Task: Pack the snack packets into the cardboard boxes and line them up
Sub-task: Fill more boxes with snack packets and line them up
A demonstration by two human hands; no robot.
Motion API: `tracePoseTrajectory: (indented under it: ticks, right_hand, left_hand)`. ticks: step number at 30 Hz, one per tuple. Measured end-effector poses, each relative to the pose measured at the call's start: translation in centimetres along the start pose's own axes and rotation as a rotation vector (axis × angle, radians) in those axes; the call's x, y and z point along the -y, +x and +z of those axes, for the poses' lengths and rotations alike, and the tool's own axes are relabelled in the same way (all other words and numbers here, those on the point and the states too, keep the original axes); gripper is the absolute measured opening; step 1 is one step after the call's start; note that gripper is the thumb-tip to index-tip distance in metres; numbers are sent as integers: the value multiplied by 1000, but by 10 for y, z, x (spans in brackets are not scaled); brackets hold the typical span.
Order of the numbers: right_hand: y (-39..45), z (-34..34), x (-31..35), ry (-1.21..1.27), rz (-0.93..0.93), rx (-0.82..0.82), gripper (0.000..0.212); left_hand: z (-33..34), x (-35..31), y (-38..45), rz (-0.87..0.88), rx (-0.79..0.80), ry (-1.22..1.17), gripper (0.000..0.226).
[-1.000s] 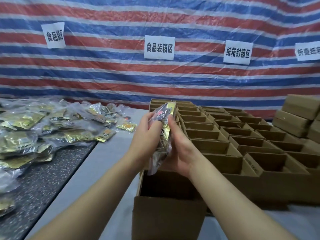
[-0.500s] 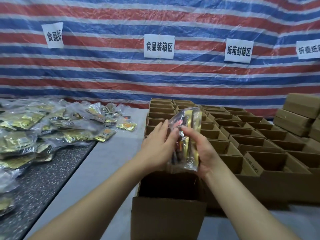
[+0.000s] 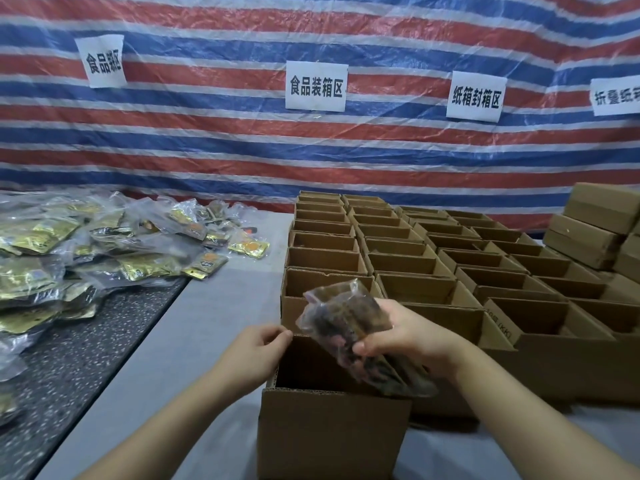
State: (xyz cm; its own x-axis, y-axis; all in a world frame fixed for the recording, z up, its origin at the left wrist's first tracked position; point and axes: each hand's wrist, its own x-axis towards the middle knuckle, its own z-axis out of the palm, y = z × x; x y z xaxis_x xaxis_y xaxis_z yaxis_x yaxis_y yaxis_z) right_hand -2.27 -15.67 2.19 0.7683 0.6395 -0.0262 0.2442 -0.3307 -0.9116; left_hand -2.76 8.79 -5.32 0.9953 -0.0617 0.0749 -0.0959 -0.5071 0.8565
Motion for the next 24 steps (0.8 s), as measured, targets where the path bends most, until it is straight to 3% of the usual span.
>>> tracePoseTrajectory:
  ticks: [3,8,12,16,20,24]
  right_hand:
    - [8,3,0,-123,91,139,34]
    - [35,18,-3,-501,240,358,28]
    - [58,48,-26,-763,339,529,48]
    - [61,59,-35,-801,350,488,55]
    - [46,39,-16,-651,381,446,64]
    - [37,33,-8,-665,247,232,21]
  left_hand:
    - [0,1,1,-1,20,-89,35]
    - [0,4,-2,3,-6,-116,38]
    - [2,5,-3,8,-29,-111,39]
    - [2,4,-2,4,-40,-102,39]
    - [2,7,-2,1,-25,-100,39]
    - [6,5,-1,1,-38,-124,38]
